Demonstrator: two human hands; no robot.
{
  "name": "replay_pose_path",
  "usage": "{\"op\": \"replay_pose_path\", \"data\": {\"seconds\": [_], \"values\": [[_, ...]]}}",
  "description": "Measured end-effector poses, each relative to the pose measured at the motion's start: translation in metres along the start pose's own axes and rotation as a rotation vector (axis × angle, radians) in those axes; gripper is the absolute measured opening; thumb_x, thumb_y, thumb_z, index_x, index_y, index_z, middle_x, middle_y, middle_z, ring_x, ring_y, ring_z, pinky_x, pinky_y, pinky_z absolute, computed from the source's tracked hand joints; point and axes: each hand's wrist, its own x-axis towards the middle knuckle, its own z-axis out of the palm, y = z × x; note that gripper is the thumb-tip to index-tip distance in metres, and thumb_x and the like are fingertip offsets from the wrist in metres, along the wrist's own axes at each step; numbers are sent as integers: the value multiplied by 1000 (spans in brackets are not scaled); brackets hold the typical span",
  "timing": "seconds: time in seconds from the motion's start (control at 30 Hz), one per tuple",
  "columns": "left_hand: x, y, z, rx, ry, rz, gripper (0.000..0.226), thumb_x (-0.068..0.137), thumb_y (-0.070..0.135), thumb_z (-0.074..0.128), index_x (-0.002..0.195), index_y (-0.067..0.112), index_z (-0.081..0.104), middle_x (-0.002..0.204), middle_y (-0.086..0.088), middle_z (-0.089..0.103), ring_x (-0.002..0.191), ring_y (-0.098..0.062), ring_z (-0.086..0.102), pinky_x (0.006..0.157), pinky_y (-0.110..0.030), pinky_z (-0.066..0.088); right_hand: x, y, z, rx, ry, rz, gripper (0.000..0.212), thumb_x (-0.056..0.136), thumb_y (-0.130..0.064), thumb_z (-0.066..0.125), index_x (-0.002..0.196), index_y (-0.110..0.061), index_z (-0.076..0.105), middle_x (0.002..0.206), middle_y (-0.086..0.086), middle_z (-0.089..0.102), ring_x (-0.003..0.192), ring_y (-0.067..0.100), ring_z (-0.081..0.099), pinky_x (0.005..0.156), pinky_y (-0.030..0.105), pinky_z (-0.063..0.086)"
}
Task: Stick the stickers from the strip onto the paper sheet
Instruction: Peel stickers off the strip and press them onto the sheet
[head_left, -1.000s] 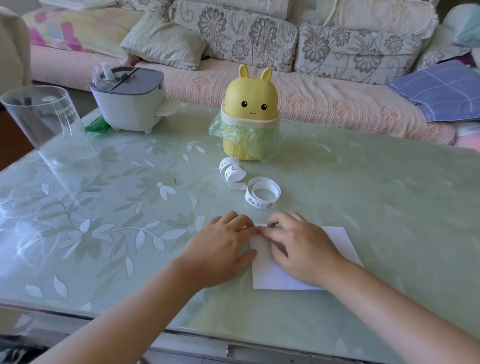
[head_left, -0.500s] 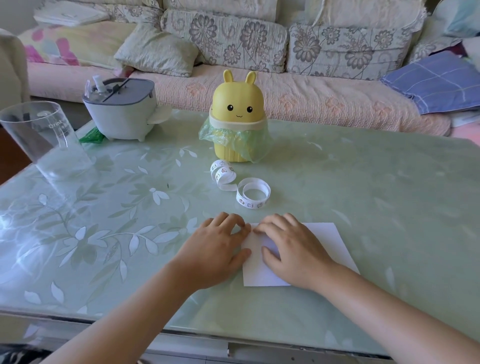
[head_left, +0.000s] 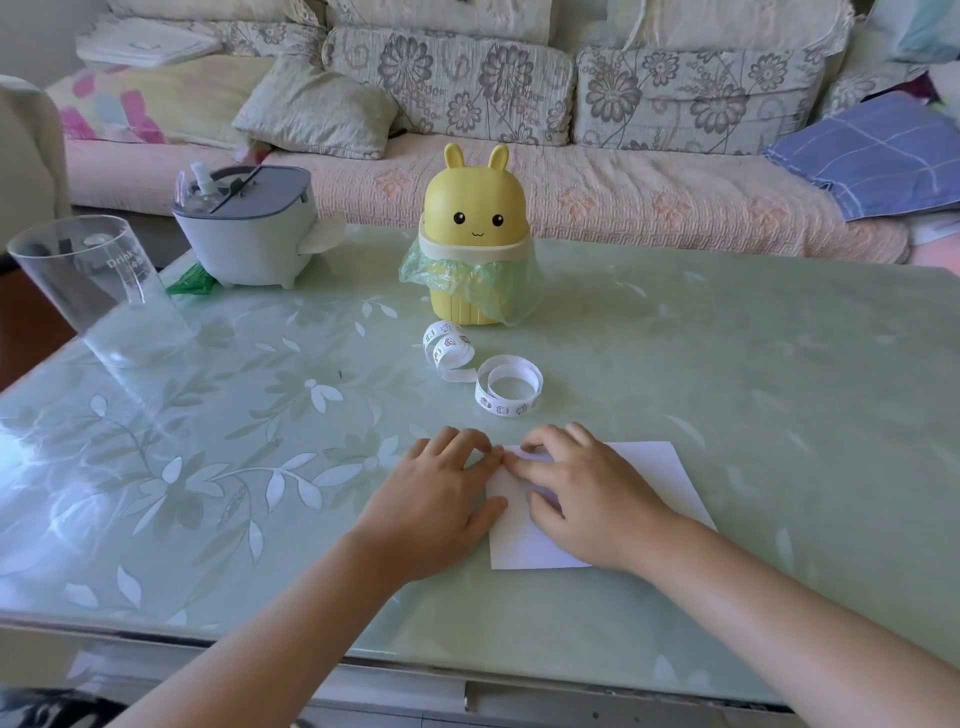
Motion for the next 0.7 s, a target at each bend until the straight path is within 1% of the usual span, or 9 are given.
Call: {"op": "replay_pose_path", "data": {"seconds": [0.1, 0.17, 0.2, 0.27, 0.33, 0.43, 0.5, 0.6, 0.7], "values": [[3, -2, 0, 3, -20, -4, 58, 95, 55, 30, 134, 23, 58, 124, 3, 53, 114, -19, 48, 93, -33, 43, -1, 6, -2, 103, -4, 4, 41, 89, -30, 48, 125, -30, 69, 120, -3, 57, 106, 20, 49, 88, 31, 48], [7, -4, -3, -48, -24, -16, 58, 93, 56, 29, 128, 26, 64, 121, 5, 55, 112, -17, 49, 88, -29, 42, 1, 8, -5, 208, -18, 41, 31, 92, -25, 56, 118, -26, 73, 120, -6, 58, 111, 13, 48, 95, 26, 42], [10, -5, -6, -90, -26, -31, 56, 92, 56, 29, 123, 28, 67, 117, 7, 57, 109, -16, 50, 84, -27, 43, 3, 9, -7, 273, -16, 69, 26, 93, -22, 58, 113, -24, 75, 117, -8, 59, 109, 8, 49, 95, 23, 41], [19, -7, -11, -179, -36, -93, 47, 92, 54, 36, 115, 32, 70, 111, 11, 61, 104, -13, 51, 78, -30, 48, 10, 11, -12, 383, 12, 128, 20, 93, -17, 59, 105, -23, 75, 107, -10, 62, 92, -1, 53, 85, 20, 41], [31, -9, -15, -271, -27, -174, 32, 94, 46, 50, 115, 32, 69, 105, 14, 62, 97, -10, 56, 78, -34, 52, 19, 17, -15, 414, 66, 192, 21, 91, -15, 60, 103, -26, 74, 100, -13, 61, 77, 2, 55, 75, 22, 43], [50, -10, -21, -334, 55, -228, 22, 93, 30, 60, 113, 31, 68, 100, 16, 57, 85, -7, 61, 73, -33, 53, 32, 27, -20, 385, 152, 281, 24, 90, -16, 59, 104, -32, 70, 97, -16, 62, 66, -4, 51, 68, 23, 39], [61, -12, -22, -301, 87, -216, 24, 92, 23, 61, 115, 27, 67, 104, 13, 55, 94, -9, 57, 73, -33, 52, 38, 31, -23, 377, 172, 326, 27, 90, -16, 58, 109, -34, 68, 97, -15, 63, 64, -7, 49, 65, 23, 36], [70, -19, -19, -194, 91, -185, 31, 90, 17, 63, 120, 23, 63, 116, 5, 54, 111, -16, 47, 79, -38, 51, 45, 33, -27, 380, 138, 358, 32, 92, -18, 57, 118, -36, 64, 98, -13, 63, 57, -7, 48, 58, 20, 33], [76, -25, -18, -146, 57, -194, 32, 89, 17, 65, 120, 23, 61, 121, 5, 54, 115, -18, 45, 82, -38, 50, 52, 31, -27, 345, 89, 348, 34, 95, -22, 56, 124, -38, 61, 95, -13, 61, 60, -4, 46, 58, 20, 33]]}}
